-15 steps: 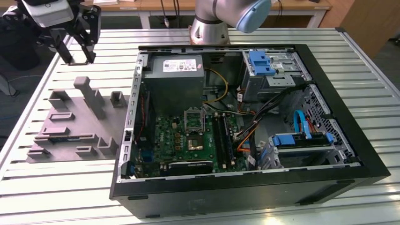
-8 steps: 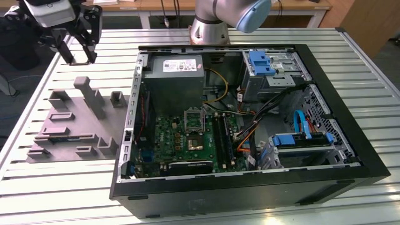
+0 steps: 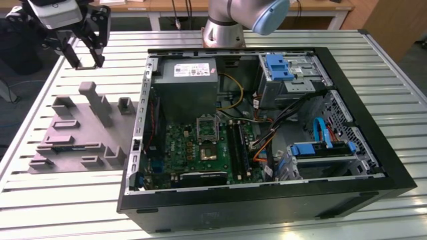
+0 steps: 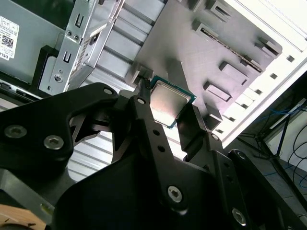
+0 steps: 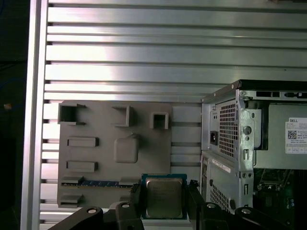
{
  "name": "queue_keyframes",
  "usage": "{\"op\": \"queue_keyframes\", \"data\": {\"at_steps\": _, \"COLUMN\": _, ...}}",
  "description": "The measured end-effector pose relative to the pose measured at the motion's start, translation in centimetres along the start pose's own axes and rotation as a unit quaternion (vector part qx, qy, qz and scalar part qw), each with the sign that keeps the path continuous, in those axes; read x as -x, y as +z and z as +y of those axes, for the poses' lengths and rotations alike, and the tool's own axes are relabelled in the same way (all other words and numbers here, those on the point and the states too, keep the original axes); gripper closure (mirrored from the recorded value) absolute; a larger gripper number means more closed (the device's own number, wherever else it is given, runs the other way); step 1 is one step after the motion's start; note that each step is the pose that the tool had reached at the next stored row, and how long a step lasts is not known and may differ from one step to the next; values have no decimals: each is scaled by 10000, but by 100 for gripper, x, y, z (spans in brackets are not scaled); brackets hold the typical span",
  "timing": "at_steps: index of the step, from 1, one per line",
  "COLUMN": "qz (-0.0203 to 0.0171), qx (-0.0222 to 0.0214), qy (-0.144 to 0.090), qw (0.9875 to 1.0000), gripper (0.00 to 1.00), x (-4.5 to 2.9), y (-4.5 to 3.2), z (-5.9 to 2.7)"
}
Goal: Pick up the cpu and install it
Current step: 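Pick up the cpu and move it towards the insertion slot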
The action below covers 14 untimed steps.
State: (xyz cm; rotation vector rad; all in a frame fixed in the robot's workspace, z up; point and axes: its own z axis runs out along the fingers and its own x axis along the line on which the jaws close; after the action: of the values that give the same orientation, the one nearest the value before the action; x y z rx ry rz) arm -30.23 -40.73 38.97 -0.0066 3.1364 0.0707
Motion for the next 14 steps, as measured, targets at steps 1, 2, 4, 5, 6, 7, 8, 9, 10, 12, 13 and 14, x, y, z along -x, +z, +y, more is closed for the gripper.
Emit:
{"op": "queue_keyframes", "data": {"at_steps": 1, "qz": 0, "qx": 0, "qy": 0, "qw": 10000, "gripper": 53, "x": 2, "y": 0, "z": 0}}
{"op": "queue_keyframes", "data": {"at_steps": 2, "qz": 0, "qx": 0, "qy": 0, "qw": 10000, "gripper": 53, "x": 5, "y": 0, "z": 0}}
{"op": "queue_keyframes", "data": {"at_steps": 4, "qz": 0, "qx": 0, "qy": 0, "qw": 10000, "gripper": 53, "x": 10, "y": 0, "z": 0}}
{"op": "queue_keyframes", "data": {"at_steps": 5, "qz": 0, "qx": 0, "qy": 0, "qw": 10000, "gripper": 53, "x": 12, "y": 0, "z": 0}}
{"op": "queue_keyframes", "data": {"at_steps": 6, "qz": 0, "qx": 0, "qy": 0, "qw": 10000, "gripper": 53, "x": 15, "y": 0, "z": 0}}
{"op": "queue_keyframes", "data": {"at_steps": 7, "qz": 0, "qx": 0, "qy": 0, "qw": 10000, "gripper": 53, "x": 17, "y": 0, "z": 0}}
{"op": "queue_keyframes", "data": {"at_steps": 8, "qz": 0, "qx": 0, "qy": 0, "qw": 10000, "gripper": 53, "x": 19, "y": 0, "z": 0}}
{"op": "queue_keyframes", "data": {"at_steps": 9, "qz": 0, "qx": 0, "qy": 0, "qw": 10000, "gripper": 53, "x": 22, "y": 0, "z": 0}}
{"op": "queue_keyframes", "data": {"at_steps": 10, "qz": 0, "qx": 0, "qy": 0, "qw": 10000, "gripper": 53, "x": 24, "y": 0, "z": 0}}
{"op": "queue_keyframes", "data": {"at_steps": 12, "qz": 0, "qx": 0, "qy": 0, "qw": 10000, "gripper": 53, "x": 28, "y": 0, "z": 0}}
{"op": "queue_keyframes", "data": {"at_steps": 13, "qz": 0, "qx": 0, "qy": 0, "qw": 10000, "gripper": 53, "x": 31, "y": 0, "z": 0}}
{"op": "queue_keyframes", "data": {"at_steps": 14, "qz": 0, "qx": 0, "qy": 0, "qw": 10000, "gripper": 53, "x": 33, "y": 0, "z": 0}}
